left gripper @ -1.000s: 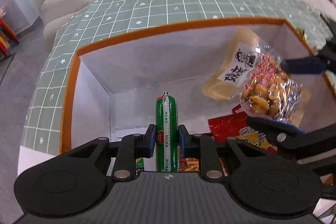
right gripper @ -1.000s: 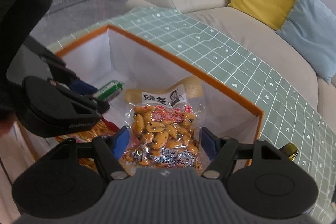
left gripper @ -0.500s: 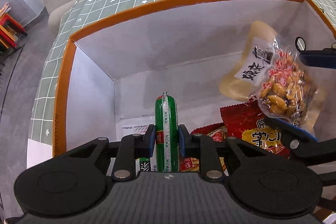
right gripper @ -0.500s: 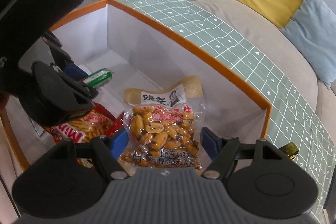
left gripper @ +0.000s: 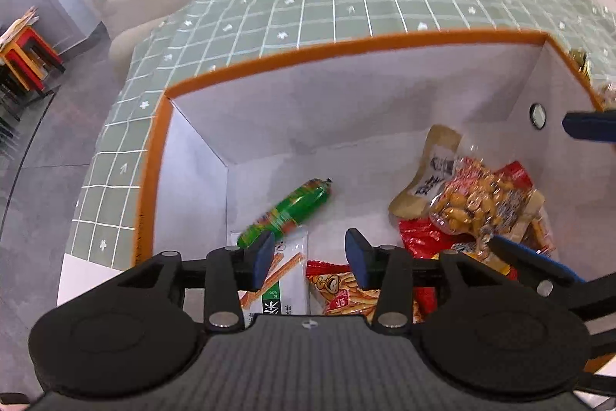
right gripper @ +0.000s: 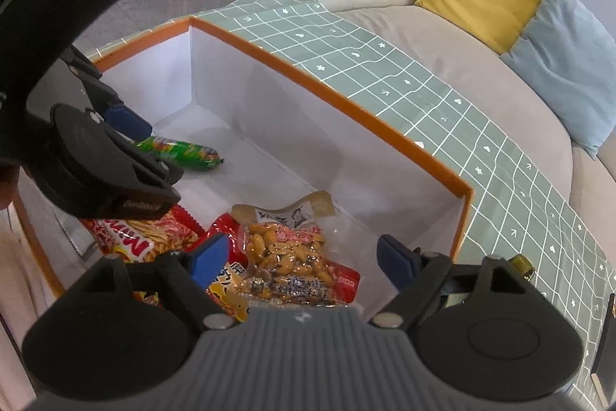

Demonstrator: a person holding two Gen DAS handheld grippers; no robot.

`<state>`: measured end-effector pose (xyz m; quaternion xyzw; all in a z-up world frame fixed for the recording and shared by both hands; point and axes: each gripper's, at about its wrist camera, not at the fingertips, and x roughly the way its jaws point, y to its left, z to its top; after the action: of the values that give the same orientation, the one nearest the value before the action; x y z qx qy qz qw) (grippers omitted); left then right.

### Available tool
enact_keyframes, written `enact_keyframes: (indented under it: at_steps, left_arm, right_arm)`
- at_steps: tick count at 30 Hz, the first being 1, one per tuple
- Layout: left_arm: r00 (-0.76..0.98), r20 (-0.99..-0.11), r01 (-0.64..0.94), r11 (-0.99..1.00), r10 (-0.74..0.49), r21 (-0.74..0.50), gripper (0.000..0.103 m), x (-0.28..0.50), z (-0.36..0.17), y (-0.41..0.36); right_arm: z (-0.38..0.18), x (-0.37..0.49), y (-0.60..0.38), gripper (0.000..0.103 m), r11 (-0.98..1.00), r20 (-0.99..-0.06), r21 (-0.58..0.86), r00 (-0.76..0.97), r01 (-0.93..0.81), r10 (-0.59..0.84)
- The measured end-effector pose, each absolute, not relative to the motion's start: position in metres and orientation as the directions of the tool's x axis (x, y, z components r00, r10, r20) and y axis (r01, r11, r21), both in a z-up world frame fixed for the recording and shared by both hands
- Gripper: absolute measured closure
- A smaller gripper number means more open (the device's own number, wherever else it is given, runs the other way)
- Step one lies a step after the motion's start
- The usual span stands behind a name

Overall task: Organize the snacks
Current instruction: 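Move both grippers back toward the remaining candies on the table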

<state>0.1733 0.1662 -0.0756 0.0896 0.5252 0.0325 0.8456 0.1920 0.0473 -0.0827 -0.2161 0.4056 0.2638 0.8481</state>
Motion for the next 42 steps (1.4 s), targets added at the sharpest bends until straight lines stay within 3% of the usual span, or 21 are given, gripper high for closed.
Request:
enact_keyframes:
  at_steps: [16,25,30,42]
  left_arm:
    - [0.651,-0.756,-0.014,0.997,0.071,0.082,0.048,0.134,-0.014,0.136]
    - [0.734,-0.68,0.036,0.999,-0.001,0.038,0.043,0.106,0.006,0.094]
    - [0.743,-0.667,0.103,0.994,-0.062,0.021,0.038,0.096,0.005,0.059]
    - [0.694,-0.701,0.258,0.966,-0.164,0.03,0.037,0.088,-0.03,-0.019]
  right_arm:
    - [-0.017,0.142,-0.016,0.017,0.851,-0.661,-0.095,0.672,-0.517,0.334]
    - [-0.004,0.103,-0.075,0.013,0.924,-0.578,-0.073,0.771,-0.375,0.267]
    - [-0.013,0.086,-0.118,0.007,0.959,-0.58,-0.033,0.787,-0.28,0.21]
    - [-0.063,0.063,-0.206,0.006,1.0,-0.661,-0.007,0.75,-0.02,0.01]
